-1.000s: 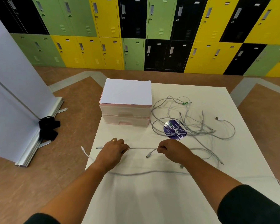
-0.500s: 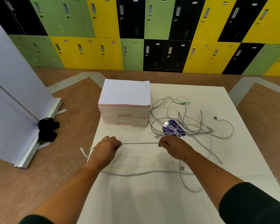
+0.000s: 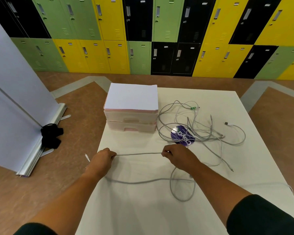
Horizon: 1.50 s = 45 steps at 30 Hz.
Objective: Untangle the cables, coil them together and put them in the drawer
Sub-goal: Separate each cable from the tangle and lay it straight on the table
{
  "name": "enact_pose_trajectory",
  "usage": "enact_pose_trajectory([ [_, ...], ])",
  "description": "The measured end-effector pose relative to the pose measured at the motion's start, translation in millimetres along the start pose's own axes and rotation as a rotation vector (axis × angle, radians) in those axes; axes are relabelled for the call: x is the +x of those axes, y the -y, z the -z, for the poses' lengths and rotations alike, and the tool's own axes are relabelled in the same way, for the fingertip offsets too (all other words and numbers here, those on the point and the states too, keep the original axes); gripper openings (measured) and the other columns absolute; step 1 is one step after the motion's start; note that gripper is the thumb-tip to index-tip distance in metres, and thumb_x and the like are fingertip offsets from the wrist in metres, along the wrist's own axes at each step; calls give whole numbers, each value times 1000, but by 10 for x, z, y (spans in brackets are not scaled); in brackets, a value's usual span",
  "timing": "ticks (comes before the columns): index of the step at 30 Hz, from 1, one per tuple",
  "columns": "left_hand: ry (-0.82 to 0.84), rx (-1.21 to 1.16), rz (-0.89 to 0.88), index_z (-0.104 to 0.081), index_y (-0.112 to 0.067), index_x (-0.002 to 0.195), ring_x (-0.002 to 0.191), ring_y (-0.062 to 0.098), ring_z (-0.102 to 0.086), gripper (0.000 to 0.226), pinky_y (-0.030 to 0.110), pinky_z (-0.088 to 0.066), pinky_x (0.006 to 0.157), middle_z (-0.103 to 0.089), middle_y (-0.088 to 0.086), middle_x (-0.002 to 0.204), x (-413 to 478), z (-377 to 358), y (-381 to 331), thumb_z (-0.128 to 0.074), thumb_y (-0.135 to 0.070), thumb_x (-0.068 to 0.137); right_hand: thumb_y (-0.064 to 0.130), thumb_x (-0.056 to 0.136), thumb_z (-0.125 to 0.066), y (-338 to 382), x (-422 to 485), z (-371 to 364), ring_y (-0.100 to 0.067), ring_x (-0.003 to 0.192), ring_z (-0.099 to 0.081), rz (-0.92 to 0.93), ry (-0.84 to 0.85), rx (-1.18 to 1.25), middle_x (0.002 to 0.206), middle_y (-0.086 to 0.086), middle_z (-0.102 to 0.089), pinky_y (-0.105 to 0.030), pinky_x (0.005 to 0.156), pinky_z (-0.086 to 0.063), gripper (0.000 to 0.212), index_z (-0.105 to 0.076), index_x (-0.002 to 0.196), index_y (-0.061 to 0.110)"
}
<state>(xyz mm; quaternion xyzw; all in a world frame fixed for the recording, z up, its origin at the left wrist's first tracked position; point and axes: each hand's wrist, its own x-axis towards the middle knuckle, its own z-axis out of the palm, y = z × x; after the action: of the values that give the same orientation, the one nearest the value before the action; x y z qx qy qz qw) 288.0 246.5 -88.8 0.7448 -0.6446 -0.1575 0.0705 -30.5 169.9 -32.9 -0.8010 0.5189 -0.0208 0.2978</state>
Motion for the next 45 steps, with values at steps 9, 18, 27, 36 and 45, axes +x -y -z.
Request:
enact_pose_trajectory([
  [9,-8,141,-28,-61,-15,128,102,33,-59,52,40,-46,89,-61,11,120,-71,-117,-425,-47,4,82,40,99,-51,-53,-43,-173,-16,78,-59,-55,2,-43,83,6,-62,-33,70,-47,25,-68,100,21],
  [18,38,-315,-344,-62,-17,127,103,24,-57,32,35,-44,92,-63,7,112,-72,-348,-1478,-40,-22,104,41,98,-53,-50,-32,-165,-14,74,-58,-6,-8,-6,76,9,-58,-30,64,-43,25,-68,96,21],
  [27,67,-315,-322,-71,-19,101,82,13,-57,24,29,-45,73,-65,-3,90,20,-287,-1426,-51,-31,101,36,101,-48,-136,-127,-73,-15,87,-62,41,89,-91,99,3,-70,-32,73,-49,24,-66,109,22],
  [36,87,-136,-303,-70,-29,104,85,13,-62,27,28,-43,70,-71,-9,98,-25,-250,-1380,-45,-39,100,55,96,-50,-406,-196,42,-14,71,-58,-69,25,-196,70,9,-58,-28,61,-42,32,-61,85,27],
  [45,295,-294,-349,-65,-17,122,95,18,-62,30,27,-48,83,-67,0,110,57,-209,-1722,-42,-20,104,55,96,-50,-327,-240,10,-13,67,-57,-12,-23,-167,65,8,-55,-32,63,-46,33,-64,85,27],
])
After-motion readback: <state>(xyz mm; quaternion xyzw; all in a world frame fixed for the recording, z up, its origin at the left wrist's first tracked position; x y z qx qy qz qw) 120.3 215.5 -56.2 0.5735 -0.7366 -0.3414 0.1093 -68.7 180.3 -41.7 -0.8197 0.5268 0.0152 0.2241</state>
